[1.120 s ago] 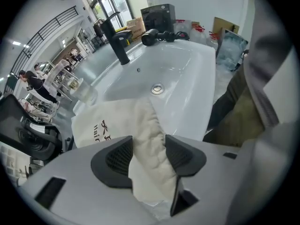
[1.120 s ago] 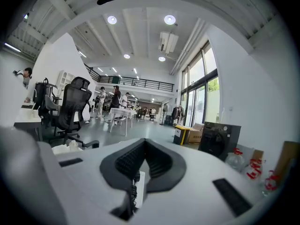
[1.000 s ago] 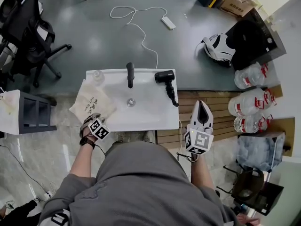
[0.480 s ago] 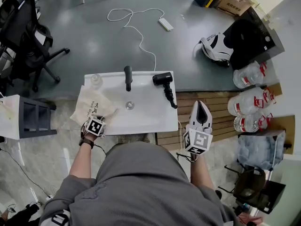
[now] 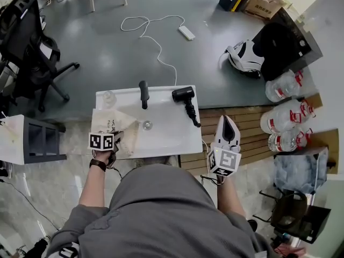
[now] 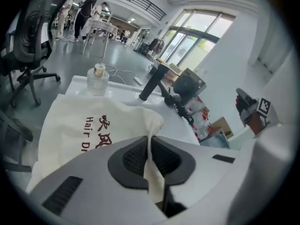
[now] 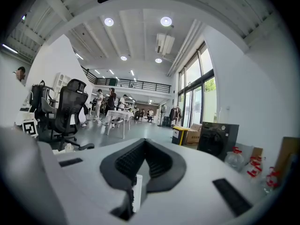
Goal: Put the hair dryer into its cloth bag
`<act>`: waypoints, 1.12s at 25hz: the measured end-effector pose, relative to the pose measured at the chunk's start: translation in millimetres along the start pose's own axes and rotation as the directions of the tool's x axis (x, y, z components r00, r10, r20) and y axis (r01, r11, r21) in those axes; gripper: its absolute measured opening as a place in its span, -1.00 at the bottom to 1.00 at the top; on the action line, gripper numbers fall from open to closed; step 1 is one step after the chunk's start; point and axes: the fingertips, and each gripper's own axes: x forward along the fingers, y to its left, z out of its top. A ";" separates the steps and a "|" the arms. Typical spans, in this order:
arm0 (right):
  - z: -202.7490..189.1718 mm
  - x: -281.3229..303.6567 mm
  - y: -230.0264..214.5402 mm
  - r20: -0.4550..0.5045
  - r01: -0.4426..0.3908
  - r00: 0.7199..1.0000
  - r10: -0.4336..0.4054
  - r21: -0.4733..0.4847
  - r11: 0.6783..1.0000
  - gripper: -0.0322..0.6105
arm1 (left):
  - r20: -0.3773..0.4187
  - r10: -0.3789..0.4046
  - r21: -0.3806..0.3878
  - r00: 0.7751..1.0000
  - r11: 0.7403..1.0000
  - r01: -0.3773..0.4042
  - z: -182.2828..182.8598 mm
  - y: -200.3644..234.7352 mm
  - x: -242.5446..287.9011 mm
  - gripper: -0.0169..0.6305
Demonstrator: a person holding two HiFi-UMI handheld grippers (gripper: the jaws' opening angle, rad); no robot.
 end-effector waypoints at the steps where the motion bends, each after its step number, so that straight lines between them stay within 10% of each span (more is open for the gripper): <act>1: 0.5 0.0 -1.6 0.003 0.002 1.000 -0.002 0.003 1.000 -0.89 | 0.017 -0.013 -0.013 1.000 1.000 0.013 4.1 -4.5 -1.9 -0.90; 13: 0.8 6.0 -7.5 0.034 -0.039 0.999 0.037 0.045 0.998 -0.89 | 0.124 -0.074 -0.056 0.990 0.995 0.081 31.0 -35.3 -12.8 -0.90; 20: 4.8 19.2 4.1 0.057 -0.164 0.986 0.159 0.095 0.982 -0.39 | 0.149 -0.066 -0.081 0.987 0.994 0.078 32.2 -38.9 -13.1 -0.90; 28: -20.9 44.7 17.9 -0.025 -0.226 0.973 0.228 0.059 0.972 -0.34 | 0.178 -0.056 -0.112 0.982 0.991 0.077 34.6 -41.4 -14.6 -0.90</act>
